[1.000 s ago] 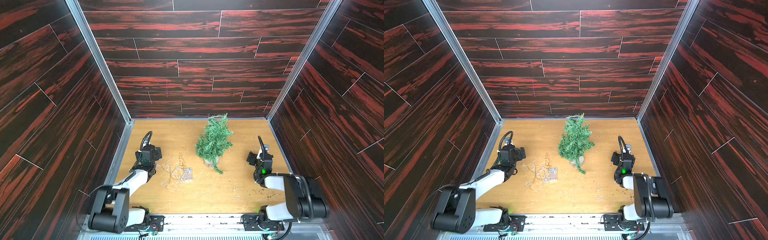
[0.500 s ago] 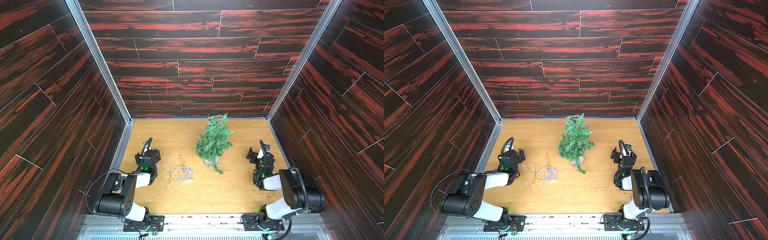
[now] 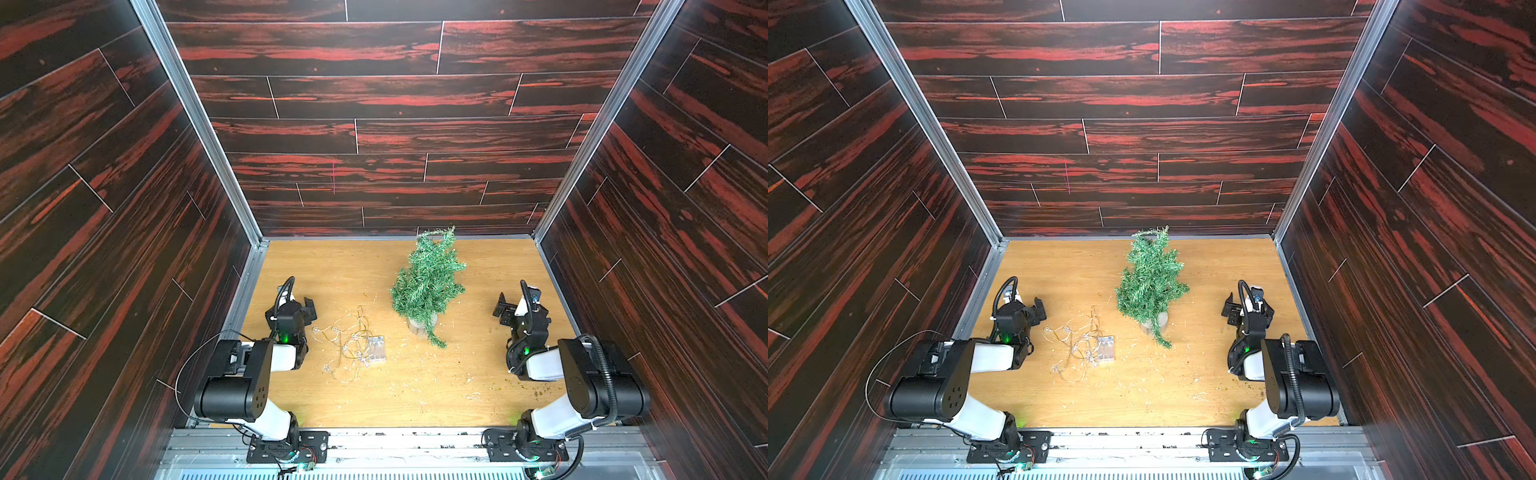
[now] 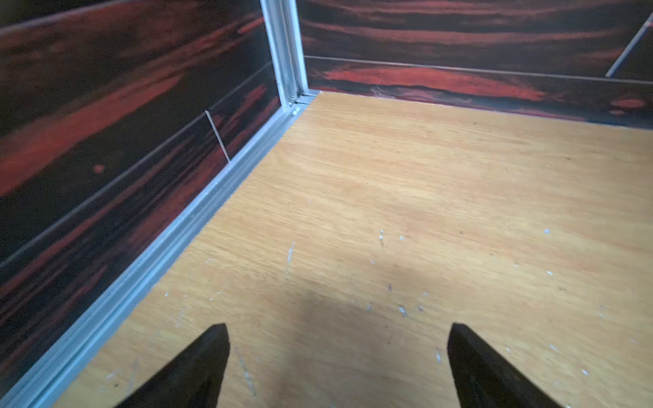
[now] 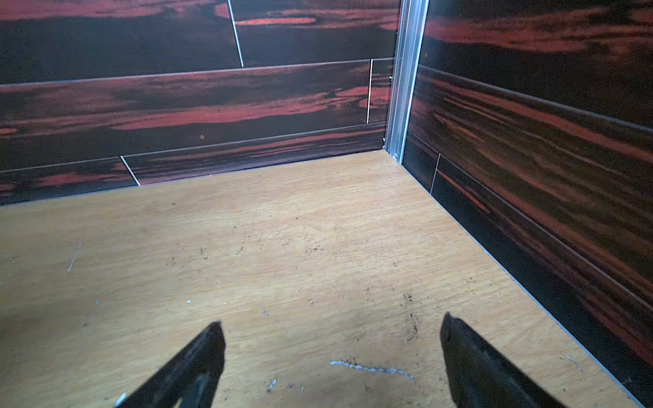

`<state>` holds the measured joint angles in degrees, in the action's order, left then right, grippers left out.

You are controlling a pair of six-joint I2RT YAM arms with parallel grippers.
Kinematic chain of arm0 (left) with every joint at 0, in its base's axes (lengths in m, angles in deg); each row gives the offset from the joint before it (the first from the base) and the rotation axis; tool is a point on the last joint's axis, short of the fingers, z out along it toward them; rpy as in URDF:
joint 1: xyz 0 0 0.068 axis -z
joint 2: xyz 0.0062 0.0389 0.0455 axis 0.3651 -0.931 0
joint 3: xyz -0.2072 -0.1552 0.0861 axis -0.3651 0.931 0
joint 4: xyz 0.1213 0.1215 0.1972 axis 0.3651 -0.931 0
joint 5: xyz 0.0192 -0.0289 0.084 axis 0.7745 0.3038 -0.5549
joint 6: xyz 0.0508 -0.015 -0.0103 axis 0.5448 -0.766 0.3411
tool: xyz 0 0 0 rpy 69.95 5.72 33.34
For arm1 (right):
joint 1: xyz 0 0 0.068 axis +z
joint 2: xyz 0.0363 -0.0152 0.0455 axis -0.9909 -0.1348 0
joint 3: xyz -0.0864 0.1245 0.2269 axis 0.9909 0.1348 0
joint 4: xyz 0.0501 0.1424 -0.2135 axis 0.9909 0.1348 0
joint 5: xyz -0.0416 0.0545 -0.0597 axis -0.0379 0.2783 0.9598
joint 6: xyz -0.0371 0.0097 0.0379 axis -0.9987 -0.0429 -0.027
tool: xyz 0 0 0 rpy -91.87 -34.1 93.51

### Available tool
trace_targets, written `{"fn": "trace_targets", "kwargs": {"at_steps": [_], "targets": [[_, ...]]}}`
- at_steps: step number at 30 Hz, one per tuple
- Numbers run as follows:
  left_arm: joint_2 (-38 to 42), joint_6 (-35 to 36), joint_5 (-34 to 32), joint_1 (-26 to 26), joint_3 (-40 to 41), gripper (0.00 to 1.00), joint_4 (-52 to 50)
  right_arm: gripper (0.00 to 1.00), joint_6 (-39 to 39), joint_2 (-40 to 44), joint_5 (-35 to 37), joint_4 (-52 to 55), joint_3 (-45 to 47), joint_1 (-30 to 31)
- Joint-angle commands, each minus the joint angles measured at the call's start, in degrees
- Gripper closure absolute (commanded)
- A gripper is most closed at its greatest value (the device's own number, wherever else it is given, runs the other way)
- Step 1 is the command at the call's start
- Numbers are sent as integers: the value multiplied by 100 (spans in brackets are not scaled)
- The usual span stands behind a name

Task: Remove string lights from the small christmas tree
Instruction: Reset both arms

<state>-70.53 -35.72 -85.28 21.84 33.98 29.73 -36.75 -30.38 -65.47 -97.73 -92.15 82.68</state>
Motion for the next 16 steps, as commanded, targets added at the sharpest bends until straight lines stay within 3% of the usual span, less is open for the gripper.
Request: {"fn": "trace_targets", "kwargs": {"at_steps": [1, 16], "targets": [[130, -17, 75, -21, -83, 0, -2, 1, -71, -99, 7, -263, 29, 14], [134, -14, 110, -24, -112, 0, -89, 1, -72, -99, 3, -264, 34, 13]]}}
